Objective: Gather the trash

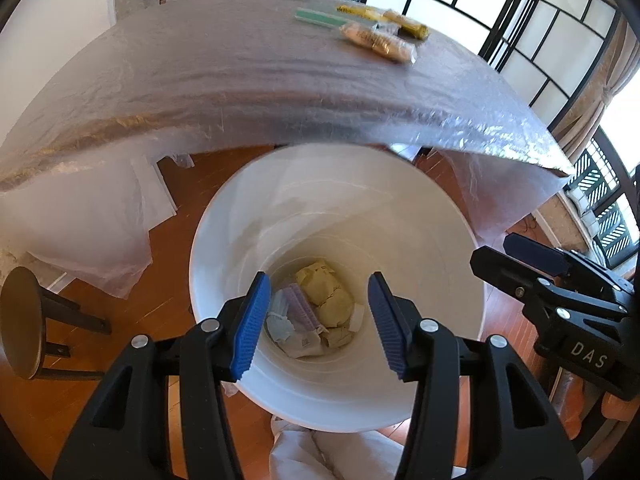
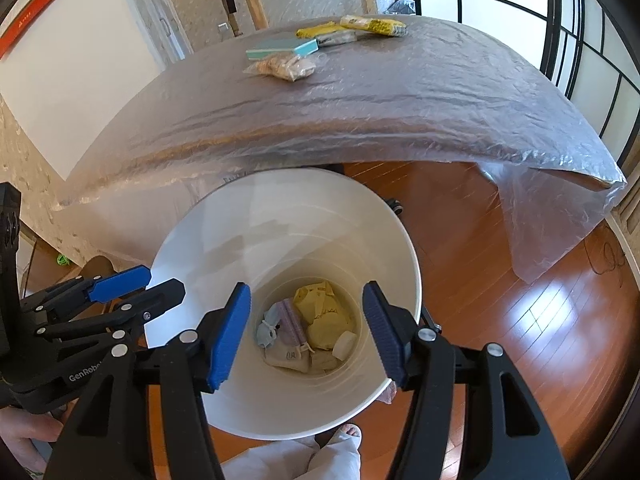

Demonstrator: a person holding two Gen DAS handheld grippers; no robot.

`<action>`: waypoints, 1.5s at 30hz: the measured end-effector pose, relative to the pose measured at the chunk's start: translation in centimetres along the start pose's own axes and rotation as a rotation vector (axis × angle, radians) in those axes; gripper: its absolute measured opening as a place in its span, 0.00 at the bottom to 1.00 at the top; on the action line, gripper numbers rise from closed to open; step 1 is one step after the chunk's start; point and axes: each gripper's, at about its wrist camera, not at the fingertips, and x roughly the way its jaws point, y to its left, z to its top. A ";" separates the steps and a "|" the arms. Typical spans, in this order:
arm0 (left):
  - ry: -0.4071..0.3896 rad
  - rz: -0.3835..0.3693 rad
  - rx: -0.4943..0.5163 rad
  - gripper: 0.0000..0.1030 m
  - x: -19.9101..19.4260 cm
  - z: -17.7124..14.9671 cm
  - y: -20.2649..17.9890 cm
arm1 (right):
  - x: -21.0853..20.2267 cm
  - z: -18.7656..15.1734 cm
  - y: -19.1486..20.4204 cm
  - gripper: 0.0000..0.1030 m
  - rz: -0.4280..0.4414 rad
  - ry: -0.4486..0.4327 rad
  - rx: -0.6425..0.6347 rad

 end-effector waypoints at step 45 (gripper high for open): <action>-0.092 -0.120 0.259 0.85 3.9 17.5 -5.1 | 6.1 25.8 -5.6 0.83 -0.075 -0.157 0.105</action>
